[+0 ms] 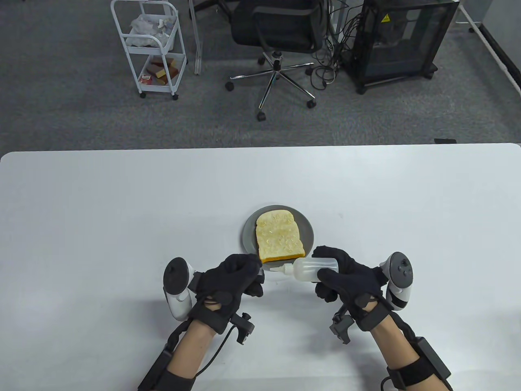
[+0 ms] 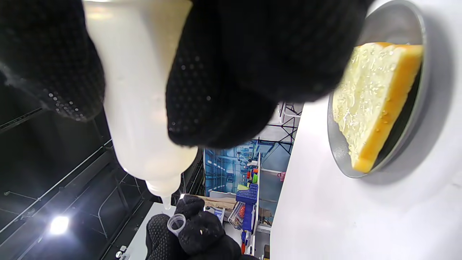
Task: Squeeze honey bottle to draw zigzag on toast
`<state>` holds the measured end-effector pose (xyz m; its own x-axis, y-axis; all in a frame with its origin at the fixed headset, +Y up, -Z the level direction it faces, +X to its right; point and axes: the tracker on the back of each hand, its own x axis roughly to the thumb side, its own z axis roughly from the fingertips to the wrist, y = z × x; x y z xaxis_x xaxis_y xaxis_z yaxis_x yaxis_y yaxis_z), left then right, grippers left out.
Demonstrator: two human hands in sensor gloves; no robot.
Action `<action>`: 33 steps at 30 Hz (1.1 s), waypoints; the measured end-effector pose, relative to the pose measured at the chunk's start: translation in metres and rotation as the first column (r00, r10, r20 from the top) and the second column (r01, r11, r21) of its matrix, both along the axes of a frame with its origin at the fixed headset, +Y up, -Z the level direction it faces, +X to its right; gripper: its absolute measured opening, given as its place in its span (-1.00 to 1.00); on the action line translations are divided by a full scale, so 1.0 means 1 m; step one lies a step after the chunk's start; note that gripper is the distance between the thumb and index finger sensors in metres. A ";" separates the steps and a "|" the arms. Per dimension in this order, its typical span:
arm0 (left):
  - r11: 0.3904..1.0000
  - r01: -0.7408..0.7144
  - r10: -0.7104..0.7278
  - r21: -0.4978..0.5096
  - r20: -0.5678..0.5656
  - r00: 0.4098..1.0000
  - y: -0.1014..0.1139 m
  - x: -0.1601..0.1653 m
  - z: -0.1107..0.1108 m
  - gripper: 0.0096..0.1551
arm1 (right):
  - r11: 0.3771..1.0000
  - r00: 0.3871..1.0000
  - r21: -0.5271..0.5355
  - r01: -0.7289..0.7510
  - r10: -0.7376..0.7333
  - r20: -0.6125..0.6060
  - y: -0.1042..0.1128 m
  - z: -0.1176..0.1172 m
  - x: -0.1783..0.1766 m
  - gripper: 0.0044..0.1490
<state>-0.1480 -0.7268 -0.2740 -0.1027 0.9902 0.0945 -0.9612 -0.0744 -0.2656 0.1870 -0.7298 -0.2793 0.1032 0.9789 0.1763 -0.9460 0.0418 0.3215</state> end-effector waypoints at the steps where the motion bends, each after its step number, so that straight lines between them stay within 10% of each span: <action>1: 1.000 0.009 -0.009 0.000 0.000 1.000 -0.001 0.001 0.000 -0.57 | 1.000 1.000 0.001 0.000 0.000 0.002 0.000 0.000 -0.001 0.02; 27: 0.966 0.209 -0.209 0.149 -0.021 0.978 0.012 0.019 0.015 -0.60 | 0.999 0.997 -0.021 -0.045 0.044 -0.065 -0.010 0.001 -0.016 0.02; 33: 0.960 0.275 -0.278 0.056 0.046 0.960 0.002 0.017 0.012 -0.32 | 0.999 0.997 -0.005 -0.045 0.044 -0.060 -0.007 0.003 -0.016 0.02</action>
